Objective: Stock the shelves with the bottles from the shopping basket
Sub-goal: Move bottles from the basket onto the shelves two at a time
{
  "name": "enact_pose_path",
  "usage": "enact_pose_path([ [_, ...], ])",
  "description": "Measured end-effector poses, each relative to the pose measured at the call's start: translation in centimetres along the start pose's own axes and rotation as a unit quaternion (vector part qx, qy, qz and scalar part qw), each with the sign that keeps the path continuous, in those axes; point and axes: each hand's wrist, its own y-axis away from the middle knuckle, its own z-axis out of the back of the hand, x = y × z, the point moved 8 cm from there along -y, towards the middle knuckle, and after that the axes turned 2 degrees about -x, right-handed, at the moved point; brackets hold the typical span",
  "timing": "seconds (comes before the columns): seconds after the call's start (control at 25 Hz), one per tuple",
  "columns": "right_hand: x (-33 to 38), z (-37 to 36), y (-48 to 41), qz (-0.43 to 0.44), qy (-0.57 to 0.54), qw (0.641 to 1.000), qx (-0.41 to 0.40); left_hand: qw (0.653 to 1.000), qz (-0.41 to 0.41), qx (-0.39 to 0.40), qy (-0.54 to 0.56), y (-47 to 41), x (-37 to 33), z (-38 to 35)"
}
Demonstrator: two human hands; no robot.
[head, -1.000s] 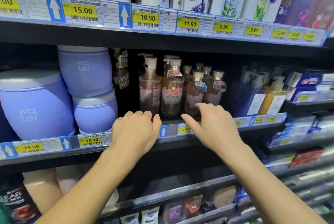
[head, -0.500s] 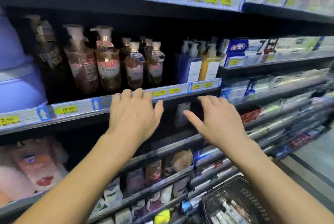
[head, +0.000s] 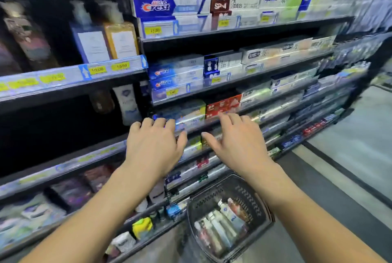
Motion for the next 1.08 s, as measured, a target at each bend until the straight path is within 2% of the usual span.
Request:
enact_pose_path([
  [0.24, -6.1, -7.2, -3.1, -0.012, 0.005, 0.998, 0.061, 0.998, -0.018, 0.063, 0.005, -5.0, -5.1, -6.7],
  [0.44, -9.6, -13.1, -4.7, -0.023, 0.011, 0.993, 0.114, 0.994, -0.013, 0.083, 0.065, -9.5, -7.8, -12.2],
  [0.72, -14.7, -21.8, -6.8, -0.019, 0.007, 0.981, 0.193, 0.978, 0.01, 0.188, 0.086, -11.2, -12.8, -21.8],
  [0.88, -17.4, -28.7, -6.9, 0.024, -0.028, 0.964, 0.265, 0.957, 0.07, 0.266, 0.091, -10.5, -16.4, -27.7],
  [1.08, -22.4, -36.9, -6.6, 0.061, -0.05, 0.948, 0.308, 0.932, 0.179, 0.287, 0.13, -9.0, -20.3, -35.3],
])
